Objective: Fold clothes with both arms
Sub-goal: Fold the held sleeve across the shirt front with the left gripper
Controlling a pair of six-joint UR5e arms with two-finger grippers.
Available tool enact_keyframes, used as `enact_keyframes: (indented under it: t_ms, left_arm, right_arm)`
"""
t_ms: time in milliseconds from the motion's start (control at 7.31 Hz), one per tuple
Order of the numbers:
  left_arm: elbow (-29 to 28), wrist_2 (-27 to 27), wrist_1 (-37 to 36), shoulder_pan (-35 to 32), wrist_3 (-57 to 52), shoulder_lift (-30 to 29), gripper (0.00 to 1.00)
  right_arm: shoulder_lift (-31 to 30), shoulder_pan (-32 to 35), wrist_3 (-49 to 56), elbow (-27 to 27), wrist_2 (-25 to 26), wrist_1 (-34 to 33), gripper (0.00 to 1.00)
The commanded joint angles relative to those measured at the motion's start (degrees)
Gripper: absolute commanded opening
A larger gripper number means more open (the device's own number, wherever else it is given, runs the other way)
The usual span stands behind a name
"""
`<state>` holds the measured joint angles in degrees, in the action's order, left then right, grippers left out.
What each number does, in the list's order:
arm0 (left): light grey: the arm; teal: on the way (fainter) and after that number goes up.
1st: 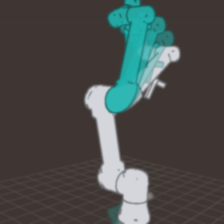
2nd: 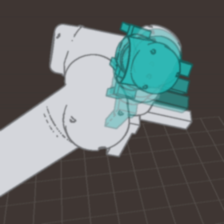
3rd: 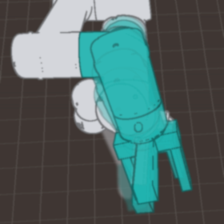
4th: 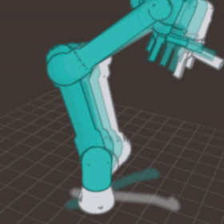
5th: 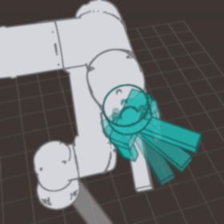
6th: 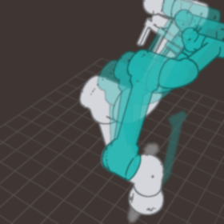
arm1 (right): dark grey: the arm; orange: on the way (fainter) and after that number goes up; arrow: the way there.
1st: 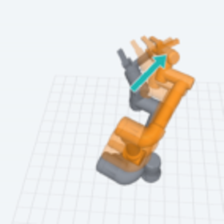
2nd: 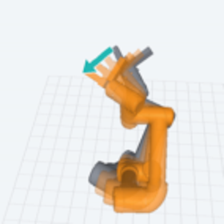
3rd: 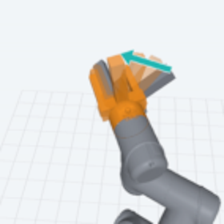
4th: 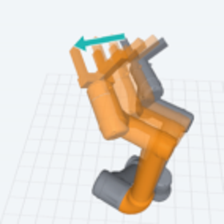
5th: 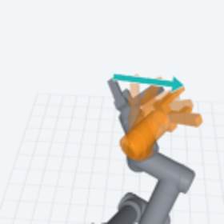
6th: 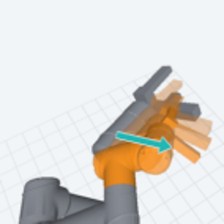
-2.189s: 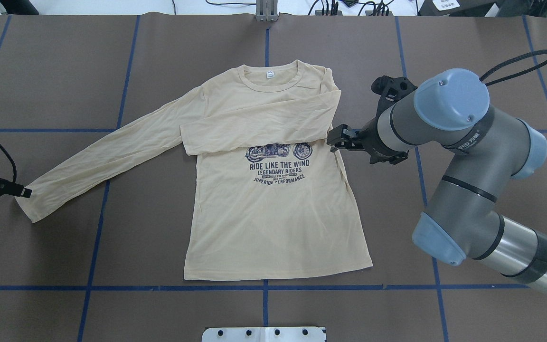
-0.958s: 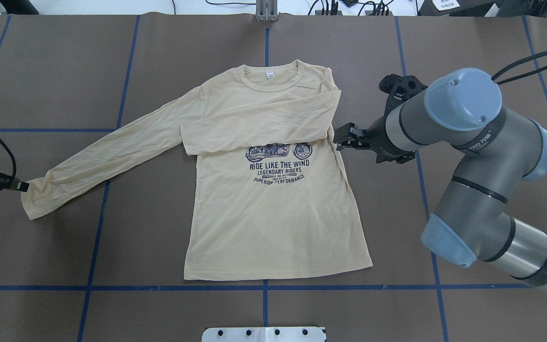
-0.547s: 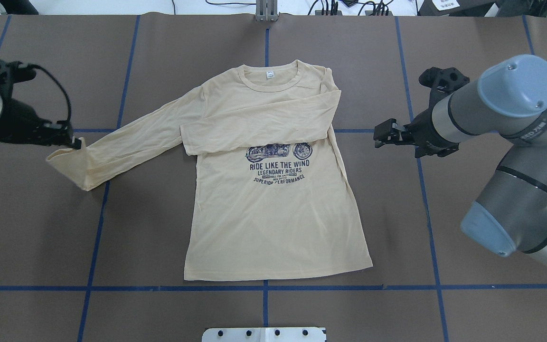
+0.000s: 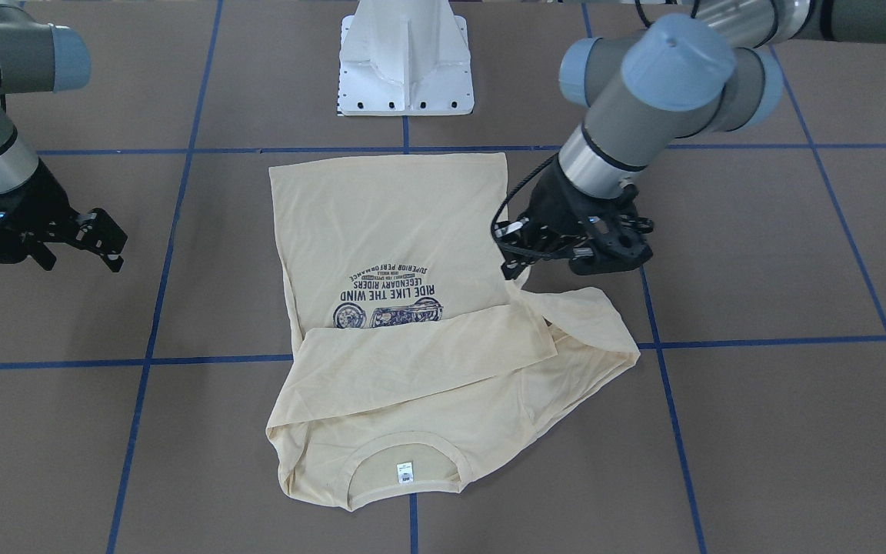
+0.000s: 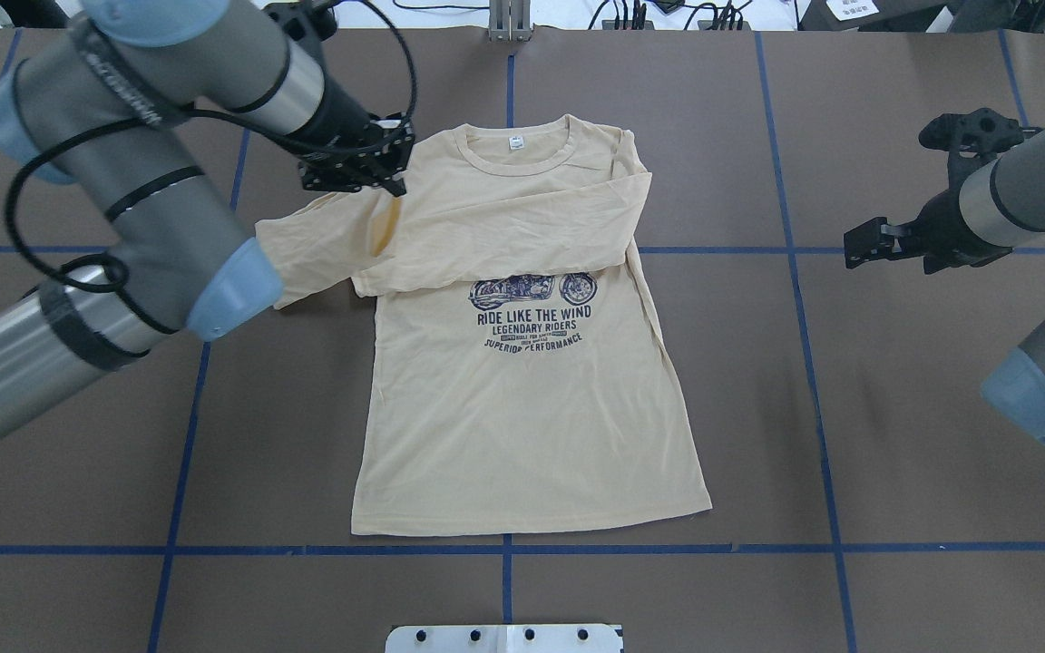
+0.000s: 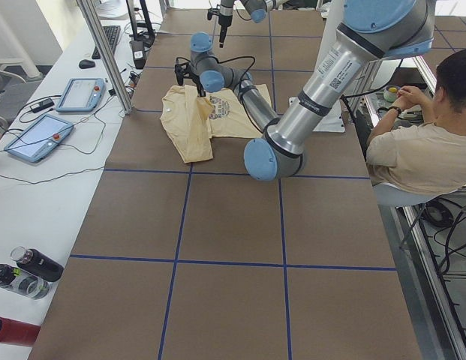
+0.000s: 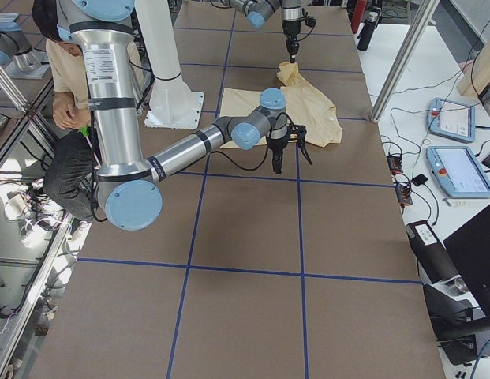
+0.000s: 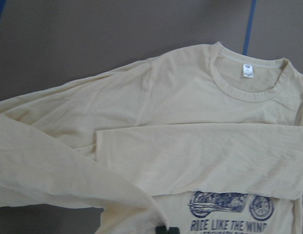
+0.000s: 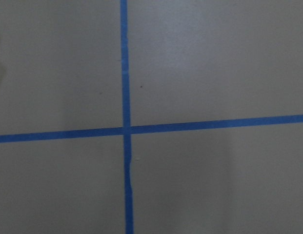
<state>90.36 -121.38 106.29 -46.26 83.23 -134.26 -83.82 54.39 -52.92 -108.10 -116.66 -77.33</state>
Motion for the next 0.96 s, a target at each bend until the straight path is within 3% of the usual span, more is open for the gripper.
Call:
enact_keyframes:
  t_ms: [0, 137, 410, 684, 821]
  left_arm:
    - [-11.04, 4.21, 3.92, 2.58, 4.91, -11.95, 0.00]
    - [-16.04, 5.44, 4.02, 2.76, 5.36, -16.86, 0.00]
    - [-25.71, 10.88, 11.44, 5.74, 9.38, -22.34, 0.00]
    - [-29.62, 12.73, 13.59, 6.97, 9.67, -24.47, 0.00]
    - [-31.19, 17.09, 13.77, 8.63, 11.58, -26.04, 0.00]
  right_arm:
    - [-0.47, 3.61, 4.91, 3.59, -0.06, 0.07, 0.99]
    - [-0.38, 3.97, 6.67, 4.64, 0.03, 0.16, 0.99]
    - [0.15, 4.15, 6.95, 6.58, 0.12, 0.25, 0.99]
    - [0.41, 4.15, 6.86, 7.20, 0.20, 0.68, 0.99]
    - [0.41, 4.06, 6.86, 7.38, 0.12, 0.69, 0.99]
